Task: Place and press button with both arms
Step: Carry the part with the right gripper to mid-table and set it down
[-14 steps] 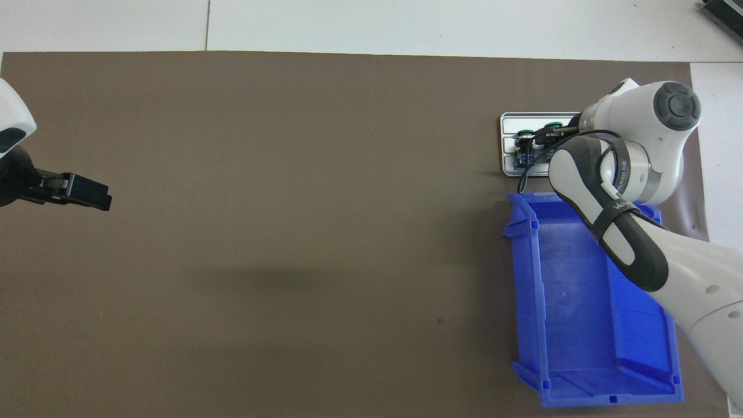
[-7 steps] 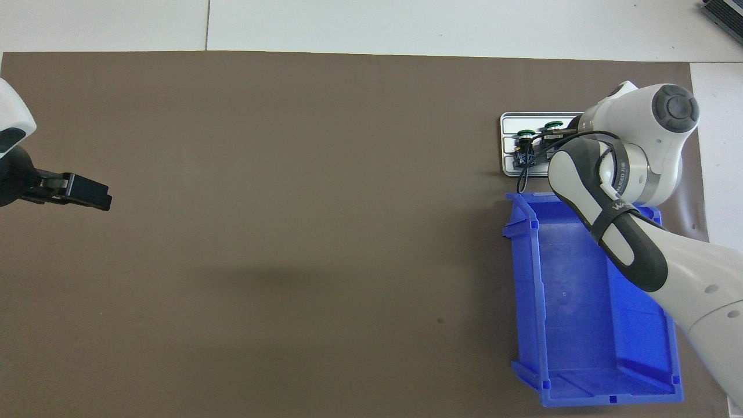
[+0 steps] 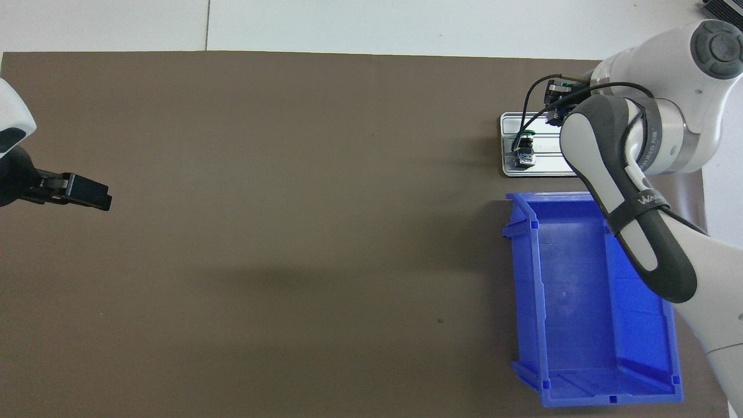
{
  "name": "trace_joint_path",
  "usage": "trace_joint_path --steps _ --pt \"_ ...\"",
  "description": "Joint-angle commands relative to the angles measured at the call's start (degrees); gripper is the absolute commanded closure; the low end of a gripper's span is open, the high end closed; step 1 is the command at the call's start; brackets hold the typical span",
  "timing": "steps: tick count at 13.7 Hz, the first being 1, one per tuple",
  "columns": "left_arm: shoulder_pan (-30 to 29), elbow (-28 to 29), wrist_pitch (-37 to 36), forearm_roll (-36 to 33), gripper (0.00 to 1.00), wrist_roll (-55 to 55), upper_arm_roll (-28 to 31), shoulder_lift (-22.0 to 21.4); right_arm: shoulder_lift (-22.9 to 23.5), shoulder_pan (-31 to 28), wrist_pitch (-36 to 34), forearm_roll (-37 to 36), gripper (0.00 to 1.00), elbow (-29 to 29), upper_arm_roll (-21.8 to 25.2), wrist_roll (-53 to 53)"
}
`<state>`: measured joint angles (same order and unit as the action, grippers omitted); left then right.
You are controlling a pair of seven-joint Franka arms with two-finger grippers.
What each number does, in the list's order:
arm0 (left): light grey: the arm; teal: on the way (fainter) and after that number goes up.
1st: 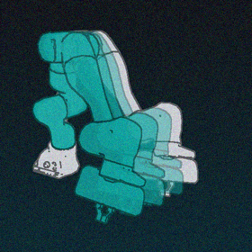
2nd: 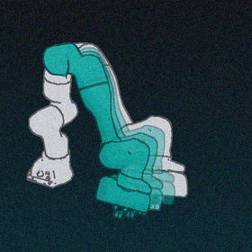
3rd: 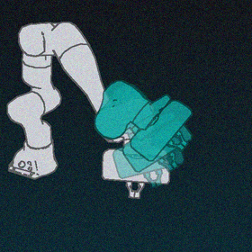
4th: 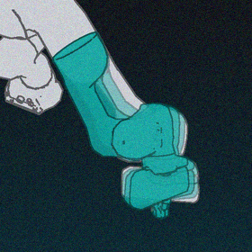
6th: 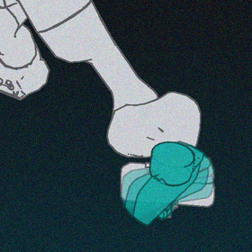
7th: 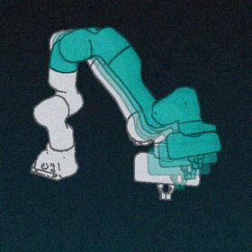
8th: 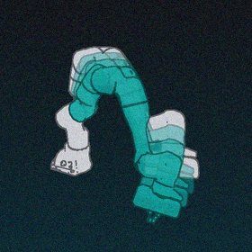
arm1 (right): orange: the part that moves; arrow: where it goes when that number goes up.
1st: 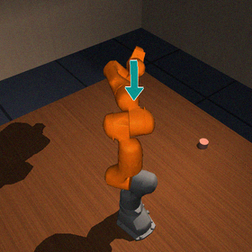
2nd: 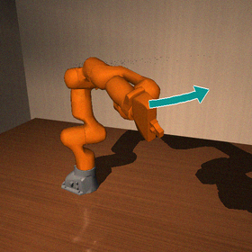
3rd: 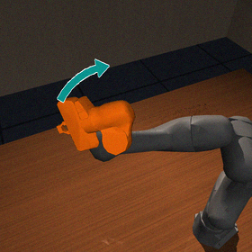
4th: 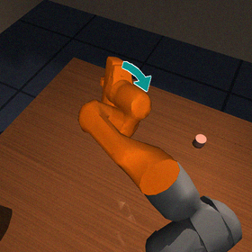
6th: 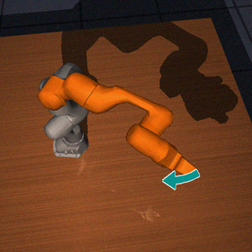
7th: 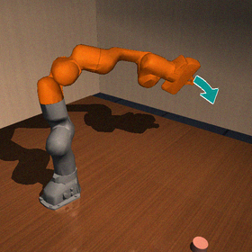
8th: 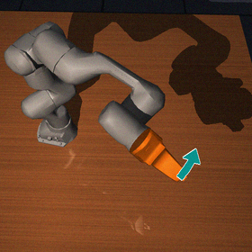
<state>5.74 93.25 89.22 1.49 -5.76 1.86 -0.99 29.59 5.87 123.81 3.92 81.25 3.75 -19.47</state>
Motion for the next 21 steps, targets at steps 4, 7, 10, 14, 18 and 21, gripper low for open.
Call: trace_joint_path --steps 4,7,10,14,18,21 --pt "-0.47 2.11 1.31 -0.78 0.00 -0.39 -0.36 -1.73 -1.11 12.30 -1.74 -5.67 1.00 -3.20 0.21 -45.40" --pt "-0.47 2.11 1.31 -0.78 0.00 -0.39 -0.36 -1.73 -1.55 20.03 -1.91 -10.57 1.00 -2.15 0.12 -70.18" --pt "-0.47 2.11 1.31 -0.78 0.00 -0.39 -0.36 -1.73 -1.29 26.54 -3.48 -15.43 1.00 -1.09 -0.23 -89.11" --pt "-0.47 2.11 1.31 -0.78 0.00 -0.30 -0.36 -1.82 4.42 35.43 -3.32 -21.41 1.00 -1.44 -0.40 -110.83" --pt "-0.47 2.11 1.31 -0.78 0.00 -0.39 -0.36 -1.82 6.52 39.03 -0.43 -20.62 1.00 -0.74 -0.67 -119.19" --pt "-0.47 2.11 1.31 -0.78 0.00 -0.39 -0.36 -1.73 6.45 39.75 2.66 -20.88 1.00 2.16 -0.67 -121.50"
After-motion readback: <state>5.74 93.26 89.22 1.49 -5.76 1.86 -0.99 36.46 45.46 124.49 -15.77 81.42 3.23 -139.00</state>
